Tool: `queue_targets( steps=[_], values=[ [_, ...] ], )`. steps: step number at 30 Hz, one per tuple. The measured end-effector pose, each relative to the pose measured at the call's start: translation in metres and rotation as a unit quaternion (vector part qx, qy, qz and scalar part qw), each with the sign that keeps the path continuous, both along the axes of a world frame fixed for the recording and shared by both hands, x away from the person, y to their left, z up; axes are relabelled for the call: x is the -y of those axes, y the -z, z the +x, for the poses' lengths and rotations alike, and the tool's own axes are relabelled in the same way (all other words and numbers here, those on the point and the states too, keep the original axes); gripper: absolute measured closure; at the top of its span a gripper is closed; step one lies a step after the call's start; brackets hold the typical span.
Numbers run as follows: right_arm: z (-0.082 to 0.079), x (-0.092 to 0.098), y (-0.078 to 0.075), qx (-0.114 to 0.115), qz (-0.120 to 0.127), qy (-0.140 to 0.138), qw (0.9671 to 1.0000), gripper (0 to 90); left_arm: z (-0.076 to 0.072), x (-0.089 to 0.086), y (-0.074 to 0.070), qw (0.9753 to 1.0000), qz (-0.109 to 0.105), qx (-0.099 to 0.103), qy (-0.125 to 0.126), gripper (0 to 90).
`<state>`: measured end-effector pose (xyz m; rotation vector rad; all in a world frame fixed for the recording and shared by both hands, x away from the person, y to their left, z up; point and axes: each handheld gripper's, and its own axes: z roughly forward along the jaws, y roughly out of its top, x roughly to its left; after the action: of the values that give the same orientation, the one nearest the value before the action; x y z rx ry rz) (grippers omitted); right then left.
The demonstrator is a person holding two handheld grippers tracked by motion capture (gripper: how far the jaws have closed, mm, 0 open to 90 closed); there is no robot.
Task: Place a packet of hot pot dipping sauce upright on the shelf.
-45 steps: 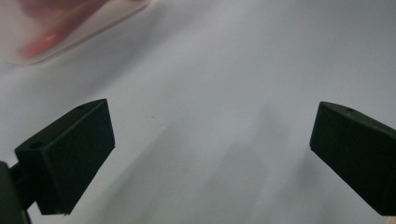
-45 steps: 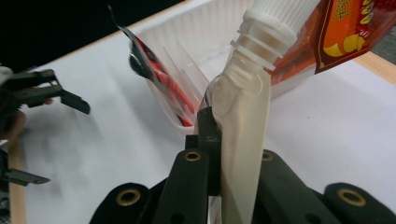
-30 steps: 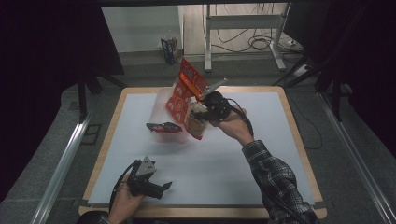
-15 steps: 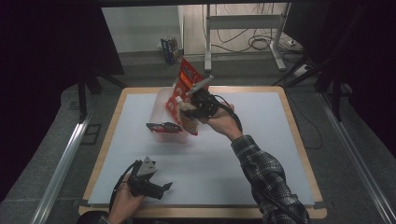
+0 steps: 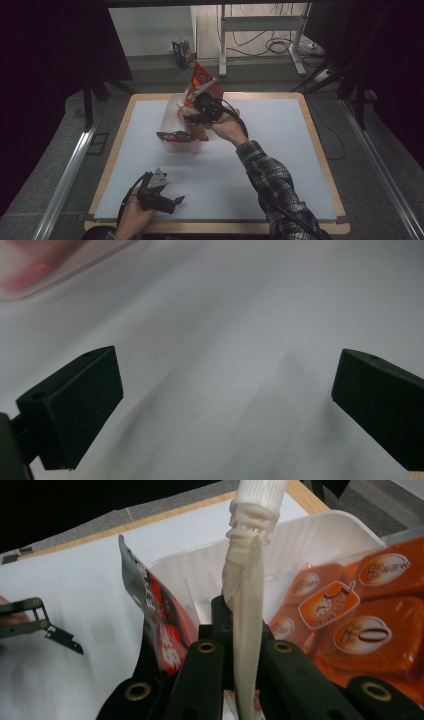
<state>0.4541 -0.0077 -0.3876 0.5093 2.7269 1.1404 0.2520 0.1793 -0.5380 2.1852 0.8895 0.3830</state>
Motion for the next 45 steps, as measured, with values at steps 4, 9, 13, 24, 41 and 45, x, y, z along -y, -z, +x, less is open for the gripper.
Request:
queue_targets(
  steps=[4,9,13,24,41,45],
  values=[
    [0.003,-0.009,0.002,-0.004,0.005,-0.003,1.0,87.9,0.0,0.0,0.0,1.0,0.001,0.0,0.0,0.0],
    [0.005,-0.021,0.007,-0.007,0.009,-0.009,0.9999,87.9,0.0,0.0,0.0,1.0,0.002,-0.001,0.0,0.0],
    [0.007,-0.027,0.015,-0.011,0.007,-0.012,0.9998,87.9,-0.001,0.0,0.0,1.0,0.002,-0.001,0.0,0.0],
    [0.014,-0.028,0.031,-0.022,0.012,-0.007,0.9997,87.6,-0.001,0.001,0.0,1.0,0.004,-0.003,0.002,0.0],
    [0.018,-0.025,0.047,-0.026,0.004,-0.011,0.9996,86.3,-0.001,0.002,0.002,0.9999,0.011,-0.005,0.003,0.0],
    [0.018,-0.023,0.049,-0.027,-0.001,-0.011,0.9996,83.7,-0.001,0.002,0.002,0.9999,0.012,-0.006,0.003,0.0]
  ],
)
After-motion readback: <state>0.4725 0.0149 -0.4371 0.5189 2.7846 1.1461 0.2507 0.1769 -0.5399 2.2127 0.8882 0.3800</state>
